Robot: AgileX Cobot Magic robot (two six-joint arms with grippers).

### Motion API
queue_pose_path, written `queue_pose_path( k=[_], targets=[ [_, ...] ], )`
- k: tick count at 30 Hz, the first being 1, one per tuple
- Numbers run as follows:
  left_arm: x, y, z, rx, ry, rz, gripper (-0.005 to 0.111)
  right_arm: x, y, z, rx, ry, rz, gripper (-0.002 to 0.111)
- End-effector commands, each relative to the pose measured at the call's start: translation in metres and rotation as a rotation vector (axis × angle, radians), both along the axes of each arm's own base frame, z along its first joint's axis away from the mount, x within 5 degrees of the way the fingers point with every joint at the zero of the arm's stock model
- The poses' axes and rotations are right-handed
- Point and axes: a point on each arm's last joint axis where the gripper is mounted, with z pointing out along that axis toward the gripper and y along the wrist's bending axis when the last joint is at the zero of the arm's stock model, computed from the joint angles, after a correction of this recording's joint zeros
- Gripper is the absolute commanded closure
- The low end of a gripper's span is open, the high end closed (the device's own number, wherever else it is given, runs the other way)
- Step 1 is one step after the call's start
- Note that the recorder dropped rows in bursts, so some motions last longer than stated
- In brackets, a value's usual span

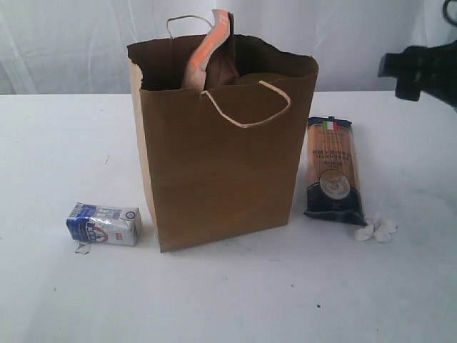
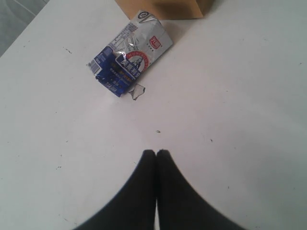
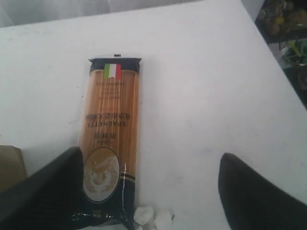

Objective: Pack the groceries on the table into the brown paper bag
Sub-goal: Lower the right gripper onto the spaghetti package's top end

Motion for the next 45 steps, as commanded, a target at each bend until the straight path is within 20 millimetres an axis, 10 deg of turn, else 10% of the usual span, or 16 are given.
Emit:
queue_pose_path(
  k=[1,19,45],
  targets=[
    [0.0,0.0,-0.001,-0.009,0.0,0.006,0.107,0.032,-0.002,-0.033,-0.014,0.057,0.015,0.036],
    [0.0,0.0,-0.001,-0.009,0.0,0.006,0.107,0.135,0.02,-0.11,-0.134,0.195,0.165,0.036],
    [0.0,0.0,-0.001,-0.009,0.0,0.006,0.107,0.176,0.041,-0.198,-0.005,0.277,0.16,0.036]
  ],
)
